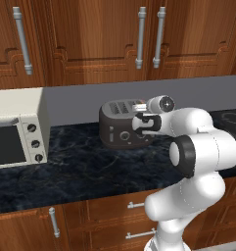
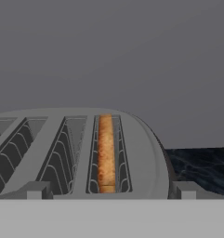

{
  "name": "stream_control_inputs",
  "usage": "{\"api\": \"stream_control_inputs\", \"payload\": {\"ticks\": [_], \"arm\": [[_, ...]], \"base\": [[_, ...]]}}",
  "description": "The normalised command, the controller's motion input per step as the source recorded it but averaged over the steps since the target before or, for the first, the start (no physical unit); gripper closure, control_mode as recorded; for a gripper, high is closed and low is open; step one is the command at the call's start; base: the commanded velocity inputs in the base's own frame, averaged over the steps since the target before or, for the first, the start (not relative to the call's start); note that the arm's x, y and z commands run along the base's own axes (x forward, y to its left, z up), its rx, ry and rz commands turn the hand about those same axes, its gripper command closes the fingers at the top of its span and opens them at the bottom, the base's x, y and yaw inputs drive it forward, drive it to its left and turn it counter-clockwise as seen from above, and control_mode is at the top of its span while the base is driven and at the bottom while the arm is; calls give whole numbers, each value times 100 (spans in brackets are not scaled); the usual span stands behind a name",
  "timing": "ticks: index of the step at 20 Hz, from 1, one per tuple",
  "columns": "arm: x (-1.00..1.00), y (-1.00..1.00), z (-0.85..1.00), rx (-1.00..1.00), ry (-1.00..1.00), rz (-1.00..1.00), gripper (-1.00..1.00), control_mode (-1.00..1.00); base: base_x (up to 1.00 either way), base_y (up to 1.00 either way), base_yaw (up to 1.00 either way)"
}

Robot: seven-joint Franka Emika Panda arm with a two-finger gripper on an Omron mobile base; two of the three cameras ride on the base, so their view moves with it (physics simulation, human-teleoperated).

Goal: Start the toaster. Once the lever pops up, take the bread to the plate on the dining counter.

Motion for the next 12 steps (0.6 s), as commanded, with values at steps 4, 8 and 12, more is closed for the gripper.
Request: {"api": "stream_control_inputs", "payload": {"ticks": [4,8,12], "arm": [[0,0,0,0,0,0,-100,-100],[0,0,0,0,0,0,-100,-100],[0,0,0,0,0,0,-100,-100]], "base": [[0,0,0],[0,0,0],[0,0,0]]}}
